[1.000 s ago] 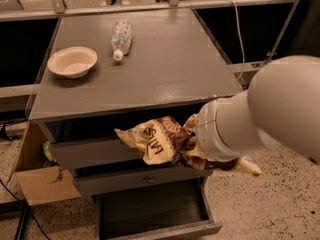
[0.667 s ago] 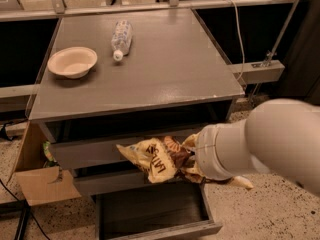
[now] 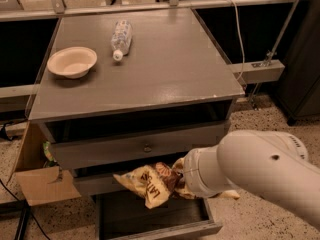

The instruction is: Place brown chip bag into bottom drawer

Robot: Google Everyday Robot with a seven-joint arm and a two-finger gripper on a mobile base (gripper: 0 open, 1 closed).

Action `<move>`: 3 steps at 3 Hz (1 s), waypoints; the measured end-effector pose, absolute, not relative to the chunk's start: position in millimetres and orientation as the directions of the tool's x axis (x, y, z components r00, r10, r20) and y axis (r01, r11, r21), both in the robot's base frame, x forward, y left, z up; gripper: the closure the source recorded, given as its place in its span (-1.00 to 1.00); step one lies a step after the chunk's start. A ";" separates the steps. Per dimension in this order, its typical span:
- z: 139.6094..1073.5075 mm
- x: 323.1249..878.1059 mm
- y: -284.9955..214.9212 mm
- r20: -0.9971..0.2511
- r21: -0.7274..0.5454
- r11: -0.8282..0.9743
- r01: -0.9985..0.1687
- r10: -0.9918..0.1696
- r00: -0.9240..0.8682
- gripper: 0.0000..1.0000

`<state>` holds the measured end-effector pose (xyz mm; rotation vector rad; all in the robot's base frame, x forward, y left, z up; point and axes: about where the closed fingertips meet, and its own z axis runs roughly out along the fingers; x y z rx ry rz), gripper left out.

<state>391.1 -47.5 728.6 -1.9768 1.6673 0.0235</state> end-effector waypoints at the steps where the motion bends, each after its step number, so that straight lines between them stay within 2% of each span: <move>1: 691.0 384.2 -53.3 -0.256 -0.304 -0.150 -0.941 -0.938 0.232 1.00; 3: 691.3 390.8 -58.8 -0.219 -0.317 -0.140 -0.938 -0.951 0.216 1.00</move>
Offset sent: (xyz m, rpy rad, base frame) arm -0.0060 -0.0041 -0.0322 -0.1014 0.0670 0.0253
